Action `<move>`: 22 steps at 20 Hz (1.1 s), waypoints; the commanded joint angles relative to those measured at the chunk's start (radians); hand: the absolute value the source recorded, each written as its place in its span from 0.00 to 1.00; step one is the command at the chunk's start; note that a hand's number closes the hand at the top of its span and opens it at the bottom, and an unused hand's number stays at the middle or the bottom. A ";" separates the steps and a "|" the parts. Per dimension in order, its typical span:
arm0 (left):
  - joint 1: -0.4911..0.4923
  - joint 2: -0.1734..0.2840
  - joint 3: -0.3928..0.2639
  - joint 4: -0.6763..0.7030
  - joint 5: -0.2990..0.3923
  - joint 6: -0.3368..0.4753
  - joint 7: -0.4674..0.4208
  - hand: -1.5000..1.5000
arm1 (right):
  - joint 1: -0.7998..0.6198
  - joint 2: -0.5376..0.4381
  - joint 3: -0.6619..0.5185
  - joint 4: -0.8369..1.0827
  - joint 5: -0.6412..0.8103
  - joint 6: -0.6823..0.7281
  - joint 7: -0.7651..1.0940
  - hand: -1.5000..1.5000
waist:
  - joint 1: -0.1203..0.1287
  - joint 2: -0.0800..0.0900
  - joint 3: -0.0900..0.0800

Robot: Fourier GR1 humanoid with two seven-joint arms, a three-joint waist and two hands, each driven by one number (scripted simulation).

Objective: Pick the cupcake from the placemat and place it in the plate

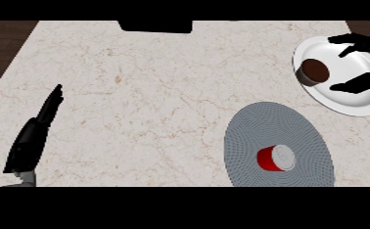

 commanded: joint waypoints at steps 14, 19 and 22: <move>0.020 0.003 0.011 -0.021 -0.001 -0.001 -0.010 0.50 | 0.005 -0.214 -0.344 0.081 -0.338 0.196 0.068 0.00 | 0.005 0.009 0.005; 0.002 -0.003 0.002 -0.026 0.014 -0.020 0.010 0.50 | 0.060 -0.255 -0.392 0.081 -0.389 0.290 0.043 0.00 | 0.012 0.020 0.009; 0.004 -0.028 -0.011 -0.037 -0.009 0.014 0.007 0.50 | 0.126 -0.288 -0.411 0.060 -0.408 0.342 -0.032 0.00 | 0.000 0.019 0.011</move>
